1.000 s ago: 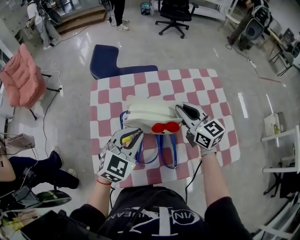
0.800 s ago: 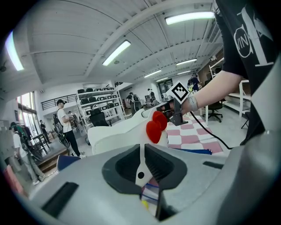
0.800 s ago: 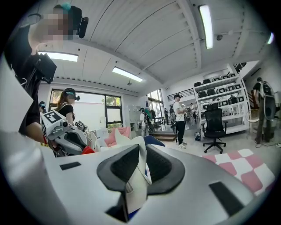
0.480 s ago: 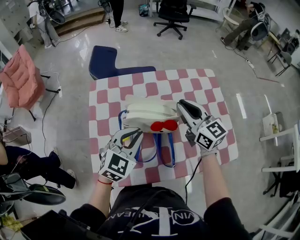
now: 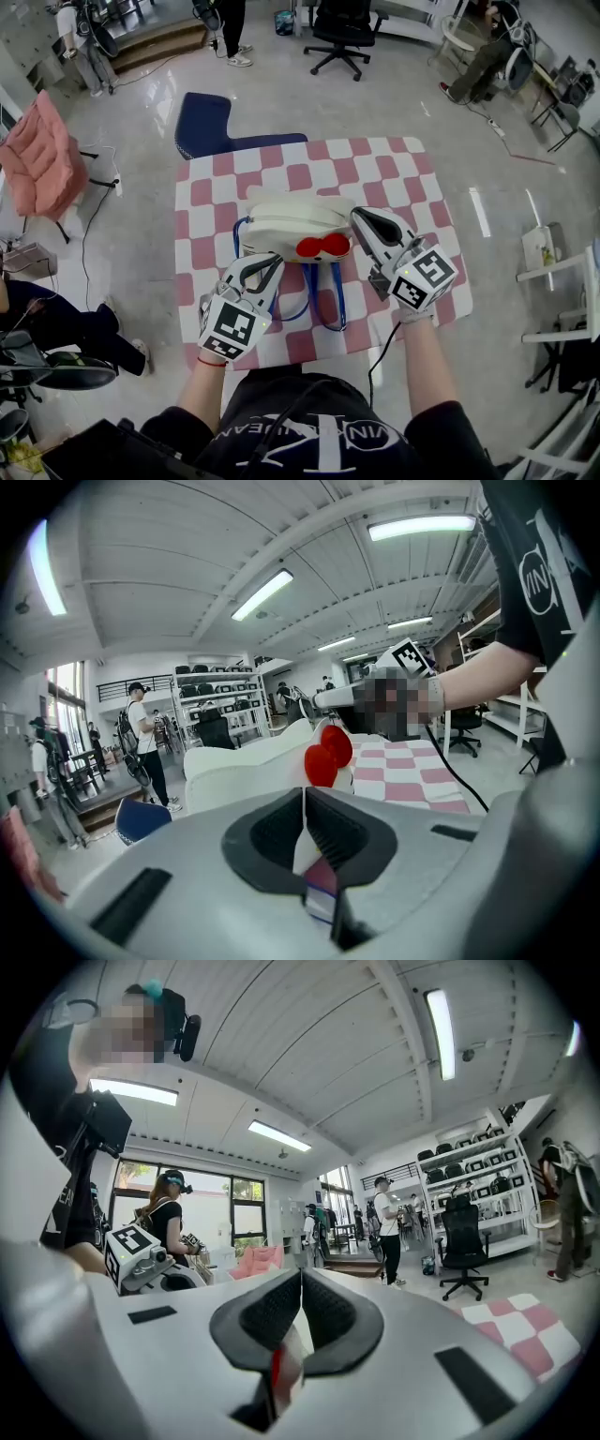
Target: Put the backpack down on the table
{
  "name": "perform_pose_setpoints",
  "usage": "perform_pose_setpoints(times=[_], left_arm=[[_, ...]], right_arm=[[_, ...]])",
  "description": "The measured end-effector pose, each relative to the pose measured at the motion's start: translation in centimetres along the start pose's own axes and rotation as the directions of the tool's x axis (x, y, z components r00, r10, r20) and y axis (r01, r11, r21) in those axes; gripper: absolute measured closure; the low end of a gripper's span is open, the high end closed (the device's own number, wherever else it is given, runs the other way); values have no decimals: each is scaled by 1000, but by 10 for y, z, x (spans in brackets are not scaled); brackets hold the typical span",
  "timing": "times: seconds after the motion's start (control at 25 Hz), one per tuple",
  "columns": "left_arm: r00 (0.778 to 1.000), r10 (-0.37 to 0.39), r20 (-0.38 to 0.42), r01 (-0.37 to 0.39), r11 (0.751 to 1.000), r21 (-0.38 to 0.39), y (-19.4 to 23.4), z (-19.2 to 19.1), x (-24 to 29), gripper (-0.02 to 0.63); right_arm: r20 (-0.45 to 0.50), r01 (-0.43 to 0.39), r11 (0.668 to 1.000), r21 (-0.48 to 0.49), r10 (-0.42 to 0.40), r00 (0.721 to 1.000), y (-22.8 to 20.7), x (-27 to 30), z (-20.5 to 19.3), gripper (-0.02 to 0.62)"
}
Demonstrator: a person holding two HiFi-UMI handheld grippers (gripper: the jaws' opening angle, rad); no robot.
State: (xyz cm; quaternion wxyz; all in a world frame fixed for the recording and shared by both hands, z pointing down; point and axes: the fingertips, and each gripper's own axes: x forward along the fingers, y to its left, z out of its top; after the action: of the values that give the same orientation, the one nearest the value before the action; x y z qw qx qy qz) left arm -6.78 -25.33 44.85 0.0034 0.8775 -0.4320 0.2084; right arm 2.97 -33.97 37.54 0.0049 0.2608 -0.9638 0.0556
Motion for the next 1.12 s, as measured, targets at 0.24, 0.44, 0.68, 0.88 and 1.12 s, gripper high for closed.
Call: perform_pose_setpoints(times=[0.24, 0.44, 0.68, 0.88, 1.12], left_arm=[[1000, 6, 14, -6, 1000, -10, -7, 3, -4, 598], [998, 58, -4, -58, 997, -47, -6, 4, -11, 600], [996, 87, 0, -86, 992, -95, -17, 3, -23, 600], [992, 130, 9, -127, 980, -156, -22, 0, -30, 600], [984, 180, 13, -174, 961, -216, -31, -2, -40, 600]], right_arm=[[-40, -31, 999, 30, 32, 999, 27, -9, -10, 594], [-61, -53, 997, 59, 57, 997, 45, -17, -23, 594], [-99, -73, 994, 78, 81, 992, 73, -30, -38, 594], [-113, -104, 992, 68, 111, 987, 90, -35, -41, 594], [-115, -111, 993, 51, 116, 987, 106, -42, -38, 594]])
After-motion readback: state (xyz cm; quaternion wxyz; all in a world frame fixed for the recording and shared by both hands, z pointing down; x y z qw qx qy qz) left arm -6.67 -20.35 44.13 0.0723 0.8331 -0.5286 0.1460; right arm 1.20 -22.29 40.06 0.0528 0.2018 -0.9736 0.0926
